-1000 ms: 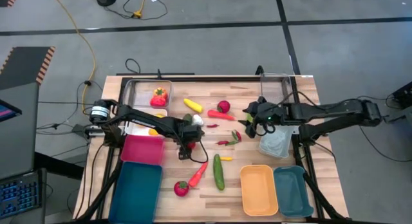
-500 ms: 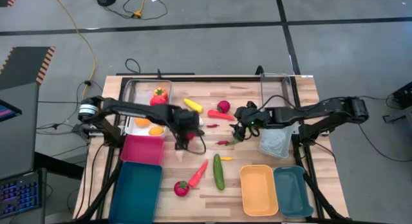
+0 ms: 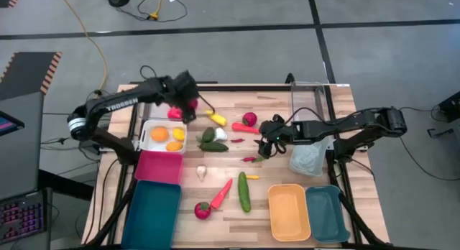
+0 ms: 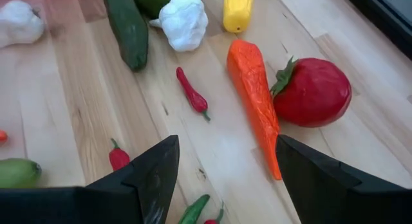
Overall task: Sort produce into baskets
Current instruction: Put the center red tomato into the left transparent bin, then put the top red tomato into the left transparent bin
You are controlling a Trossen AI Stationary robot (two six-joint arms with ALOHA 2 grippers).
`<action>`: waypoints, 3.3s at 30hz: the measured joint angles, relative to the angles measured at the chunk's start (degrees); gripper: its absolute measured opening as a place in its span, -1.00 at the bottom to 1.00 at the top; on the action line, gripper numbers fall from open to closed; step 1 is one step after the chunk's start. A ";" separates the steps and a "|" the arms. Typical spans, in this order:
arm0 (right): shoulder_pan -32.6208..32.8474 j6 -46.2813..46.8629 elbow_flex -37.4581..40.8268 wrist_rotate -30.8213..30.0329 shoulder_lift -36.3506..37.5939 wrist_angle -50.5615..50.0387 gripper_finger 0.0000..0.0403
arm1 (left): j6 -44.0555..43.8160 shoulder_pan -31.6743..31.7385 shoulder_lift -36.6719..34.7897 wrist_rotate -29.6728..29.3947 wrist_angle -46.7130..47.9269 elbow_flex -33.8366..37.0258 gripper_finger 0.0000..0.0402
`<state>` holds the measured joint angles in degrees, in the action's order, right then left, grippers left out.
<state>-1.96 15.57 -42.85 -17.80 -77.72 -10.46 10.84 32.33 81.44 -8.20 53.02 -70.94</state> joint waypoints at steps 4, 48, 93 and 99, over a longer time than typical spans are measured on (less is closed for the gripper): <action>0.00 -0.01 0.00 0.00 0.03 0.69 0.42 | 3.01 7.35 1.49 0.38 0.03 0.02 0.41; -18.30 2.87 -9.10 2.62 -1.06 5.89 0.42 | 5.64 14.76 10.42 -0.18 0.41 0.09 0.81; -22.69 -3.58 -22.77 14.94 -20.91 -10.68 0.42 | 4.37 14.76 1.73 3.44 0.32 0.09 0.81; -22.68 -3.54 -22.77 14.88 -20.93 -13.55 0.42 | 3.42 14.75 0.99 3.46 0.34 0.09 0.81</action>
<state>-24.64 12.03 -65.63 -2.92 -98.65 -24.01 14.26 47.08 82.43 -4.73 53.37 -70.85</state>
